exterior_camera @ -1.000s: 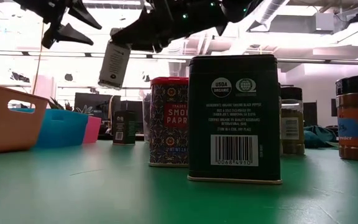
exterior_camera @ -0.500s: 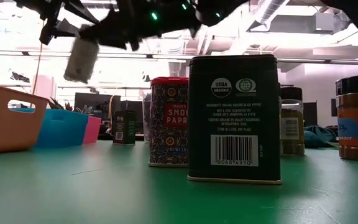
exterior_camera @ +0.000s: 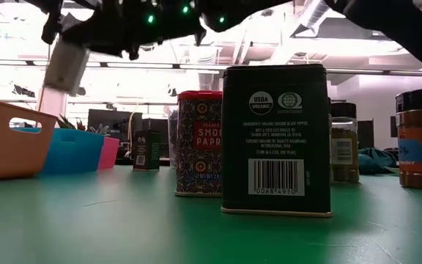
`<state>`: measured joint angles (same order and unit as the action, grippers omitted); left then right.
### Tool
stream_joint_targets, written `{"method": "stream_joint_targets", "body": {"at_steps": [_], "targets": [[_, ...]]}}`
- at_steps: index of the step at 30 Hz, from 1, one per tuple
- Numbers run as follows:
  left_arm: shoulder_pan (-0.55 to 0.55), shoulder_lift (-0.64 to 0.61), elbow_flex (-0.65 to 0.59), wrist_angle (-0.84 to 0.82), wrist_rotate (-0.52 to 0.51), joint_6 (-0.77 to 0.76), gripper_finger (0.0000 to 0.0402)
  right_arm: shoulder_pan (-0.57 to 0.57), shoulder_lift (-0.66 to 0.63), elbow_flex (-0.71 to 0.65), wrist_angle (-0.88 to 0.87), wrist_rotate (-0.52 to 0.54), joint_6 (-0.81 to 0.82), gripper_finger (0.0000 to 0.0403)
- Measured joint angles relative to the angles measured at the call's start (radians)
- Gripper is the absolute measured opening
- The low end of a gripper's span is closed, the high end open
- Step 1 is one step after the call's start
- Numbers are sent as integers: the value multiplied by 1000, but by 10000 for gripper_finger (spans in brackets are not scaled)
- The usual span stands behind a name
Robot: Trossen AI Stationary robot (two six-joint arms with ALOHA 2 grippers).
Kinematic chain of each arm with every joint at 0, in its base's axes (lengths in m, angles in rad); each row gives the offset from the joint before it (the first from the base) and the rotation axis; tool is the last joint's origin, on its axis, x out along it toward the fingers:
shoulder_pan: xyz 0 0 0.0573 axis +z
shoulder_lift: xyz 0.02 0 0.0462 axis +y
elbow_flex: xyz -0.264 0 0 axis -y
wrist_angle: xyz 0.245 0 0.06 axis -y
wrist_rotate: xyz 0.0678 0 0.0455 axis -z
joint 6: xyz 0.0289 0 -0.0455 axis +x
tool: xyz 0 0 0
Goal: Sort spices by type
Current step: Put the top white seasoning bottle into the blue bin
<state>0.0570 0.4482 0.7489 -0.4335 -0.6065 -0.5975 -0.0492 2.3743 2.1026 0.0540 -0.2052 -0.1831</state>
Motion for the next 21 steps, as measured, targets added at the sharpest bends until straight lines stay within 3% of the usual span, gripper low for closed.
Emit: {"method": "stream_joint_targets", "body": {"at_steps": [21], "targets": [[0, -4, 57, -5, -6, 86, 219, -53, 43, 0, -44, -30, -12, 233]]}}
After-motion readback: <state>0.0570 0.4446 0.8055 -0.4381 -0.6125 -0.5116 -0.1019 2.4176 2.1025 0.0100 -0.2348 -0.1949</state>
